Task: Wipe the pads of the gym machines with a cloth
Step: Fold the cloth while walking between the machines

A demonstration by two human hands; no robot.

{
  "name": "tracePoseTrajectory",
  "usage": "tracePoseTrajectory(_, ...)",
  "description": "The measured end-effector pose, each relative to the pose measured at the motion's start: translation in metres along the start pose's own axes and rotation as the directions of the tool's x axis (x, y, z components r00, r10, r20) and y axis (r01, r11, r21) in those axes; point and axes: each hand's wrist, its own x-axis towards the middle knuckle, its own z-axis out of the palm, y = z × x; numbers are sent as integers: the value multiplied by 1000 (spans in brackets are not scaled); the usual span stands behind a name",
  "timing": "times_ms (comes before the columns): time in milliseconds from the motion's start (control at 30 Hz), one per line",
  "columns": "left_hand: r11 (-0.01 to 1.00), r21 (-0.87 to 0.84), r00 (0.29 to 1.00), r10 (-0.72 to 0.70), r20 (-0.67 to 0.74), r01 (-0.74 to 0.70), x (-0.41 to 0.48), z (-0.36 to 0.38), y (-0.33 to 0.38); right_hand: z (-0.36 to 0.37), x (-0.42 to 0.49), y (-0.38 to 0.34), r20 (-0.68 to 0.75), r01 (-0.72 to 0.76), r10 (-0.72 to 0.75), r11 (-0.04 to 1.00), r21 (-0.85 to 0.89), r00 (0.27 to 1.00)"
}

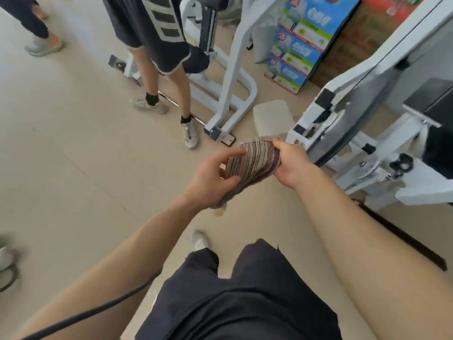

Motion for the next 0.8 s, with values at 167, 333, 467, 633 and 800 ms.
tracePoseTrajectory(167,886,424,982,159,103,-188,59,-23,12,10,20,-15,-71,-10,19,991,131,997)
tracePoseTrajectory(333,699,632,941,274,197,-336,129,-36,22,17,44,-27,-11,123,-130,961,-248,992)
tracePoseTrajectory(467,695,641,945,249,212,-327,183,-35,29,24,73,-29,292,377,-258,777,-504,921)
tracePoseTrajectory(633,730,660,976,45,213,-178,260,-36,31,40,133,-54,361,467,-301,649,-601,883)
tracePoseTrajectory(800,910,410,947,-184,263,63,351,-45,17,29,197,-97,254,243,-148,883,-402,956)
